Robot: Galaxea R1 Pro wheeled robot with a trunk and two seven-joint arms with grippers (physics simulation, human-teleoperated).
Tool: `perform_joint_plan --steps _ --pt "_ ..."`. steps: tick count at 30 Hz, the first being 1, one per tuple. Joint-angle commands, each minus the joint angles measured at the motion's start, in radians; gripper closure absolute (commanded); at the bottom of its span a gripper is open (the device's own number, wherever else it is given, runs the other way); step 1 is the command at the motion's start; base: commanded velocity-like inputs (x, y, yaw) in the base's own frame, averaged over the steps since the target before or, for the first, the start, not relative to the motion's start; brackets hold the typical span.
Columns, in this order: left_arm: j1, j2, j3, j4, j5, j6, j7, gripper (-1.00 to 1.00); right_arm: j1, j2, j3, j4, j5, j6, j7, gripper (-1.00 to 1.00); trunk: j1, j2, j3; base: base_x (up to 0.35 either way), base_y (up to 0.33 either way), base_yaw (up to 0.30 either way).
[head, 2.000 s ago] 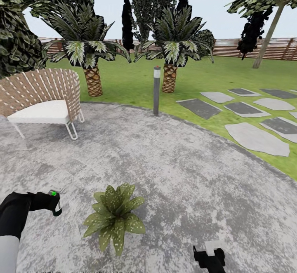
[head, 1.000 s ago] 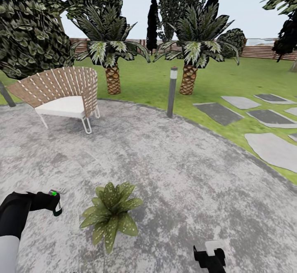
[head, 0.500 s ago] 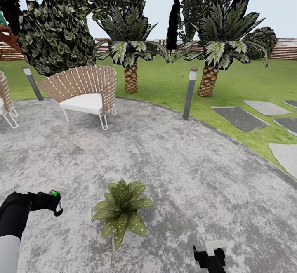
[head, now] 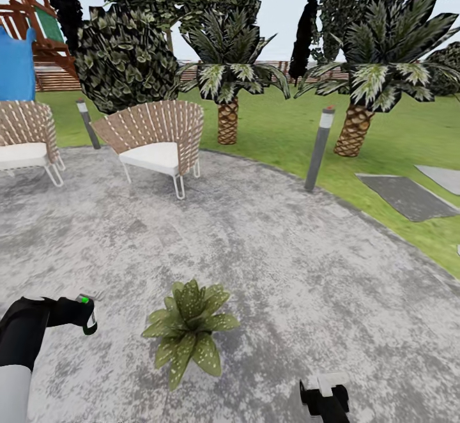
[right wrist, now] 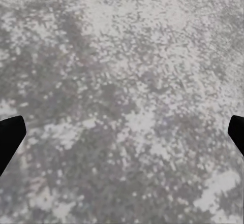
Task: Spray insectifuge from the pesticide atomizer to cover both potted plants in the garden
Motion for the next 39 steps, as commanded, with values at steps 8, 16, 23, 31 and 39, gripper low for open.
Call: perform_joint_plan --steps 8,16,23,31,39 --pt "-0.001 -0.002 0.002 -0.001 -0.005 0.006 -0.007 1.00 0.000 0.000 0.008 0.000 0.001 -0.001 -0.008 -1.00 0.000 0.000 -0.001 0.044 -0.271 0.278" --pt "-0.002 -0.002 0.002 -0.001 -0.005 0.006 -0.007 1.00 0.000 -0.001 0.008 0.000 0.001 0.000 -0.008 -1.00 0.000 0.000 -0.001 0.001 -0.275 0.278" --pt "-0.002 -0.002 0.000 -0.001 -0.004 0.006 -0.007 1.00 0.000 -0.001 0.008 0.000 0.001 -0.001 -0.008 -1.00 0.000 0.000 -0.001 0.000 -0.275 0.279" --pt "-0.002 -0.004 -0.005 -0.001 -0.004 0.006 -0.007 1.00 0.000 -0.001 0.008 0.000 0.001 0.000 -0.008 -1.00 0.000 0.000 -0.001 0.000 -0.275 0.279" --pt "-0.002 -0.005 -0.004 -0.001 -0.003 0.007 -0.007 1.00 0.000 -0.002 0.008 0.000 0.001 -0.002 -0.009 -1.00 0.000 0.000 -0.001 0.000 -0.244 0.143"
